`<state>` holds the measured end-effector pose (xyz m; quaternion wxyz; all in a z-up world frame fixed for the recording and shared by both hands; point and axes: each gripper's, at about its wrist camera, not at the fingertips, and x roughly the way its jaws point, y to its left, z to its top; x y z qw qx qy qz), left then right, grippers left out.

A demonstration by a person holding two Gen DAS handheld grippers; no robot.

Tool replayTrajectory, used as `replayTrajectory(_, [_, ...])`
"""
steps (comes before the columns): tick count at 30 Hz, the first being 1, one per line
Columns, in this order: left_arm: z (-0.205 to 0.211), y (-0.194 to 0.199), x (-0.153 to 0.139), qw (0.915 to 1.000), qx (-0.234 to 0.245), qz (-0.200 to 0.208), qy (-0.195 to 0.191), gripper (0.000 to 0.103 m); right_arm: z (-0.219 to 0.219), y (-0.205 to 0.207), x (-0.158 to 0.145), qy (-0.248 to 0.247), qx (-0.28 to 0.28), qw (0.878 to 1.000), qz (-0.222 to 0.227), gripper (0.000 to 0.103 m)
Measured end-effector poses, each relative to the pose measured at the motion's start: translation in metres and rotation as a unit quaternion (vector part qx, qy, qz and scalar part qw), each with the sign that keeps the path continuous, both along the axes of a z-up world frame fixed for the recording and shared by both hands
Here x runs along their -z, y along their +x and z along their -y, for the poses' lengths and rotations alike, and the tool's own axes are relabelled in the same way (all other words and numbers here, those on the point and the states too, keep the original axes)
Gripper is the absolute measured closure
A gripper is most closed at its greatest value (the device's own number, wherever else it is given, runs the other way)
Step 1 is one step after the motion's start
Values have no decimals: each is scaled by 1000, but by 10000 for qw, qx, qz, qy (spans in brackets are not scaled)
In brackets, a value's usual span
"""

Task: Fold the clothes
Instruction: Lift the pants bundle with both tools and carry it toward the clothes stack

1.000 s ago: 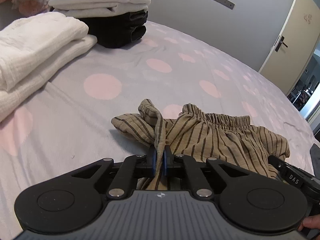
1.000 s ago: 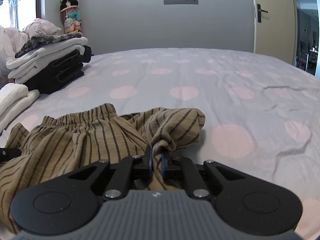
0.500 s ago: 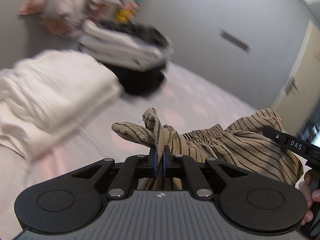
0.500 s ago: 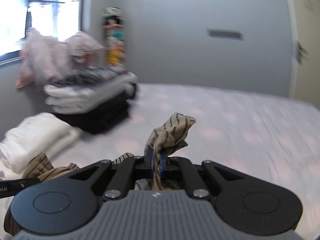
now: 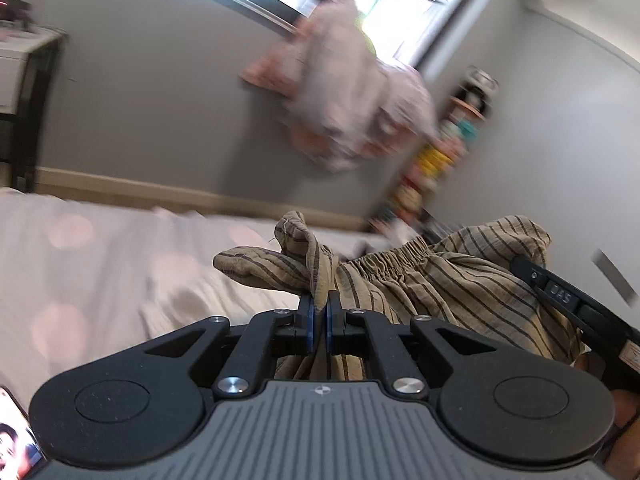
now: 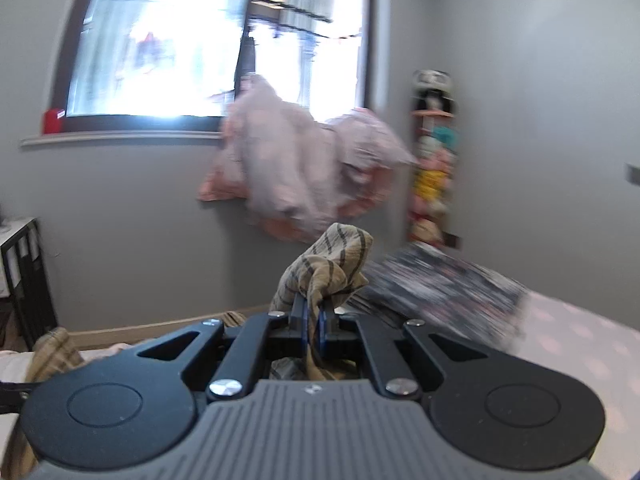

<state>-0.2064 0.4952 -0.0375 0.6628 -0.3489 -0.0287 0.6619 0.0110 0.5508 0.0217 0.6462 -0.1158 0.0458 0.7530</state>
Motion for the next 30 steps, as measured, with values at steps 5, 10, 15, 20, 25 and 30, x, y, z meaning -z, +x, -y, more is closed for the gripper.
replayTrajectory(5, [-20,7,23,9991,-380,-200,-6,97,-77,-35,16,-215,-395,9986,285,97])
replayTrajectory(10, [-39,11,62,9979,-342,-267,-478,97,-132,-37,55,-757,-249,9949,613,97])
replayTrajectory(15, [-42,6,81,9960,-364,-472,-662,97,-165,-30,95,-1213,-22,9891,834,96])
replayTrajectory(20, [-45,3,84,9949,-328,-551,-774,96,-180,-31,111,-1735,107,9780,1156,89])
replayTrajectory(25, [-47,-4,82,9950,-303,-491,-820,96,-179,-38,108,-1906,256,9637,1853,83])
replayTrajectory(30, [-48,-11,83,9945,-289,-321,-955,96,-151,-40,70,-1241,213,9743,1865,74])
